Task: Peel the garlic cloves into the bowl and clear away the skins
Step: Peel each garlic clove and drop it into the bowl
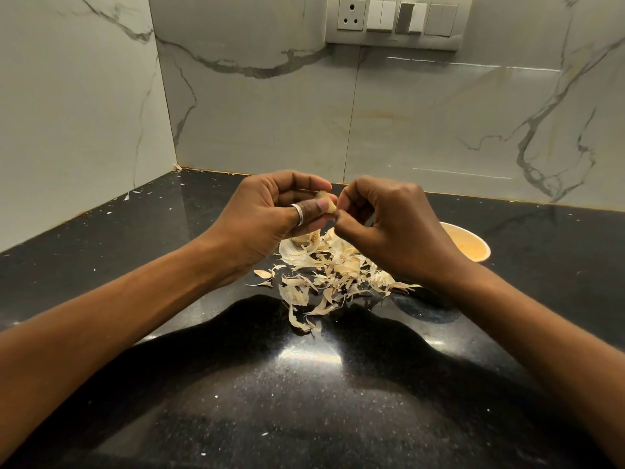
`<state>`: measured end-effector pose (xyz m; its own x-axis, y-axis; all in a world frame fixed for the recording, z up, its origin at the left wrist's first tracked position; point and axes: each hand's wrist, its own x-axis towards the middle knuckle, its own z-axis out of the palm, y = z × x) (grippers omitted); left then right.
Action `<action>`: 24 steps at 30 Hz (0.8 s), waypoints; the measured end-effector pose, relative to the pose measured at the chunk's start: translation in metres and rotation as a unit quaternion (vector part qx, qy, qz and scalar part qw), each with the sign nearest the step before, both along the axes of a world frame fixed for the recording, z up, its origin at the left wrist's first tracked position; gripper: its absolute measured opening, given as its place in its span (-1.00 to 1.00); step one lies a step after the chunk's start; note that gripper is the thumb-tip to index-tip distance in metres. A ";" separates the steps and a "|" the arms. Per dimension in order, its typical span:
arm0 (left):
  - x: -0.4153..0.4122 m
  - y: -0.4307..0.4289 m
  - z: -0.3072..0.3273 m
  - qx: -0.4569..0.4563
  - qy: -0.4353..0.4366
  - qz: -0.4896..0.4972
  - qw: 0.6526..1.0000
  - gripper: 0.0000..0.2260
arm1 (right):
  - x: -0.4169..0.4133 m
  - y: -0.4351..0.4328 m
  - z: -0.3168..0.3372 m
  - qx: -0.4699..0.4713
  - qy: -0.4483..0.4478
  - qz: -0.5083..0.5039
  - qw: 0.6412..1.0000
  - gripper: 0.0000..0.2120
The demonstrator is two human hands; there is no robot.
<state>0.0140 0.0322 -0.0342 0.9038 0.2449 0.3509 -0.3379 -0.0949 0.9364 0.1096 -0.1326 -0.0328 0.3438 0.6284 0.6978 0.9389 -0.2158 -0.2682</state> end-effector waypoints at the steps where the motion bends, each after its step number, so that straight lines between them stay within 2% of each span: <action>1: 0.000 0.000 0.001 -0.013 0.004 -0.001 1.000 -0.79 | 0.000 0.000 0.000 -0.001 0.000 -0.001 1.000 -0.96; 8: 0.000 -0.001 0.002 -0.090 0.015 -0.003 0.996 -0.71 | -0.002 0.000 0.001 -0.006 -0.003 0.014 1.000 -0.93; 24: -0.001 0.003 0.007 -0.180 0.028 -0.006 0.983 -0.73 | -0.005 0.000 -0.001 -0.016 -0.007 0.025 1.000 -0.92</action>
